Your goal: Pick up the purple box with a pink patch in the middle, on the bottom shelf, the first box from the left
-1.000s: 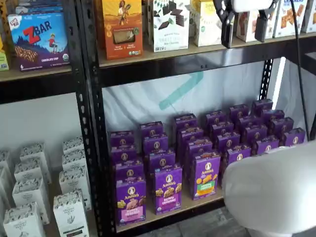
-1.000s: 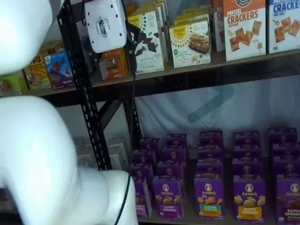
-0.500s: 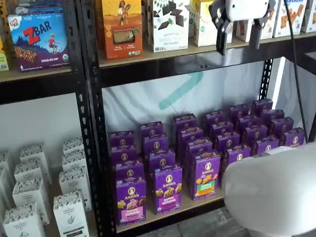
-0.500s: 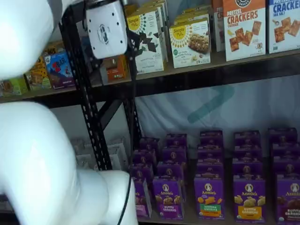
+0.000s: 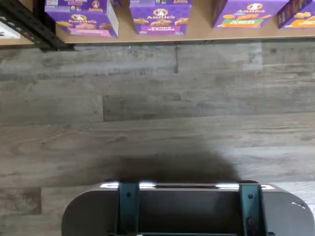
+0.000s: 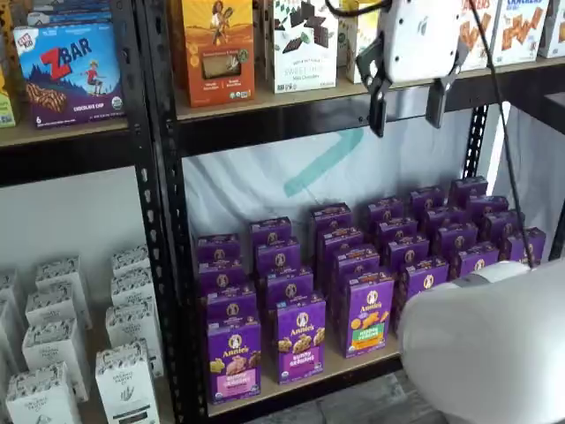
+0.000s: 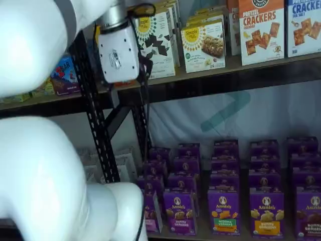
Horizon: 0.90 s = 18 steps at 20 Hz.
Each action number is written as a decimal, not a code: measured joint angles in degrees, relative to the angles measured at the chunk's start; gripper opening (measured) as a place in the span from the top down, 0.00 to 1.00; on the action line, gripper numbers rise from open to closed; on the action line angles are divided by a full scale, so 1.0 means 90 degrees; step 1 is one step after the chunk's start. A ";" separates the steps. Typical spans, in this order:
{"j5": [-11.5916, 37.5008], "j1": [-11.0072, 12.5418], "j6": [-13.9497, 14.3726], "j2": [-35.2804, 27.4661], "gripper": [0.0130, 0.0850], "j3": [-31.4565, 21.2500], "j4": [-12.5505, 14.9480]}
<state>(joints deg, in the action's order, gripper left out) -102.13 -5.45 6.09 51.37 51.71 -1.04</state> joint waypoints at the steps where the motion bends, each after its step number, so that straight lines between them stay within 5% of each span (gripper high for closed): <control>1: 0.0080 -0.0026 0.0028 0.0007 0.00 -0.0117 -0.0018; 9: 0.0954 -0.0125 0.0140 0.0097 0.00 -0.1135 -0.0282; 18: 0.2159 -0.0601 0.0551 0.0098 0.00 -0.2162 -0.0267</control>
<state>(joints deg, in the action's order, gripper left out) -82.70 -10.86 11.05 52.25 32.25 -3.45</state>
